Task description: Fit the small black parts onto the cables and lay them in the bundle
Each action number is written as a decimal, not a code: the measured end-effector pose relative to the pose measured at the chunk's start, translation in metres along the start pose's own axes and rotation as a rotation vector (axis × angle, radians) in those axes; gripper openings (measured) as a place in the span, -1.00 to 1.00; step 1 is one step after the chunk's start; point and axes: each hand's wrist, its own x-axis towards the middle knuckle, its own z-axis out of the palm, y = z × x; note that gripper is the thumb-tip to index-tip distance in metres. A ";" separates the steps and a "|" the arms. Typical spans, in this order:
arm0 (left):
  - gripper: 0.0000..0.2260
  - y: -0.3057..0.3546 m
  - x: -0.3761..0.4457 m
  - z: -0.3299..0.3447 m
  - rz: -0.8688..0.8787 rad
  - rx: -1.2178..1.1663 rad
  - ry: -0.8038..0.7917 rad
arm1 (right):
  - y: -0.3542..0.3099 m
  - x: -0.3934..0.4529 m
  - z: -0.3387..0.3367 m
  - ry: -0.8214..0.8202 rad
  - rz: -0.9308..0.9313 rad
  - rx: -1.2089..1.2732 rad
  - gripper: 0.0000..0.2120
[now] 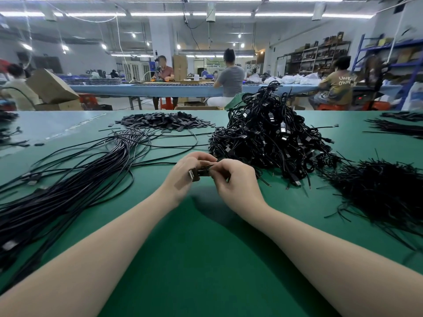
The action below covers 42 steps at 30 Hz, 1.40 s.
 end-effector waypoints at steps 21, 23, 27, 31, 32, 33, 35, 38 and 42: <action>-0.51 -0.010 -0.010 0.010 0.119 0.218 0.035 | 0.001 0.007 -0.015 -0.024 0.008 -0.271 -0.85; -0.53 -0.010 -0.010 0.008 0.123 0.173 0.058 | 0.000 0.006 -0.014 -0.042 0.028 -0.248 -0.86; -0.55 -0.008 -0.009 0.006 0.088 0.102 0.091 | 0.001 0.005 -0.012 -0.056 0.049 -0.256 -0.85; -0.64 -0.006 -0.010 0.007 0.109 0.145 0.087 | 0.005 0.006 -0.009 -0.056 0.031 -0.241 -0.84; -0.66 -0.006 -0.010 0.009 0.135 0.134 0.078 | 0.005 0.006 -0.009 -0.049 0.029 -0.223 -0.81; -0.69 -0.006 -0.010 0.010 0.168 0.129 0.066 | 0.007 0.006 -0.009 -0.036 0.031 -0.198 -0.77; -0.71 -0.011 -0.011 0.011 0.234 0.157 0.045 | 0.010 0.007 -0.010 -0.012 0.054 -0.147 -0.74; -0.56 -0.020 -0.009 0.009 0.335 0.326 0.079 | 0.012 0.006 -0.009 -0.022 0.111 -0.094 -0.72; -0.52 -0.023 -0.006 0.004 0.404 0.437 0.148 | 0.011 0.007 -0.006 -0.031 0.201 0.003 -0.72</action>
